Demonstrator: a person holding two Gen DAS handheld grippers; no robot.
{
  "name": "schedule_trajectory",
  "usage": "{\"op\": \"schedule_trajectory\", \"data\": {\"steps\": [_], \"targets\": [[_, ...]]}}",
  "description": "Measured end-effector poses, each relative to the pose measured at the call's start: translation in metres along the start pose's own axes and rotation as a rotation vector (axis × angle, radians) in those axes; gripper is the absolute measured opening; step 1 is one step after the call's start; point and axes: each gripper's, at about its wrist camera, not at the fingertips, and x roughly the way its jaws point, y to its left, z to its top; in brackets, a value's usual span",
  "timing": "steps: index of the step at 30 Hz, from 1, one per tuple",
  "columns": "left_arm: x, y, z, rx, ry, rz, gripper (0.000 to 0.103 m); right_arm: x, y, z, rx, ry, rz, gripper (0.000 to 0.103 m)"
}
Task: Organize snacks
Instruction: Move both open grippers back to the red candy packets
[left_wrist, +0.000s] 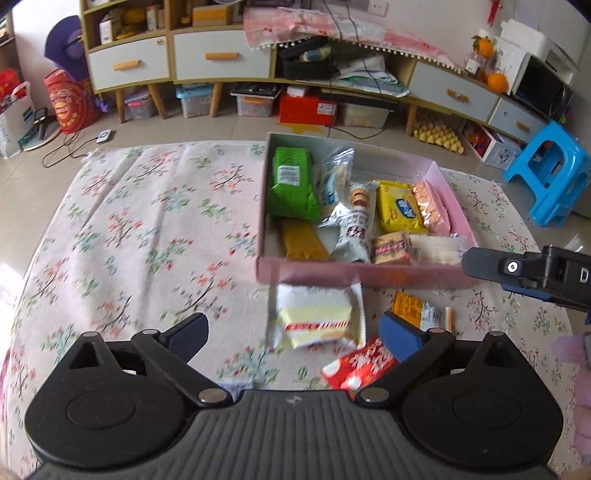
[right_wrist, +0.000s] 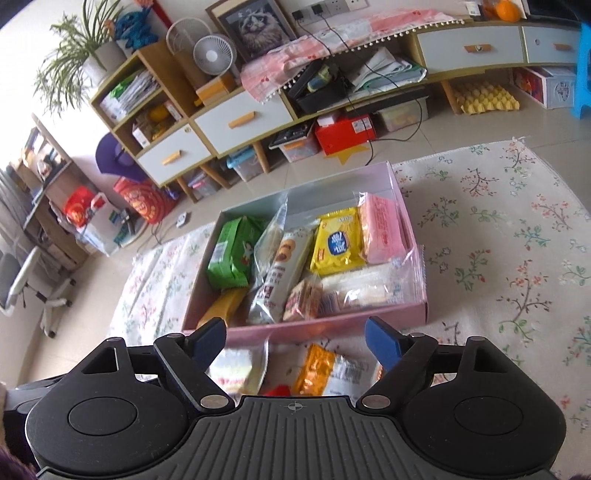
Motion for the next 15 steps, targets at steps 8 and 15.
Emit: {"op": "schedule_trajectory", "data": {"steps": [8, 15], "targets": [[-0.011, 0.027, -0.033, 0.009, -0.074, 0.048, 0.103, -0.013, 0.002, -0.019, -0.087, 0.016, -0.068, 0.090], [-0.005, 0.037, -0.052, 0.068, -0.093, 0.026, 0.103, -0.010, -0.008, -0.041, -0.256, 0.021, -0.158, 0.090]]}}
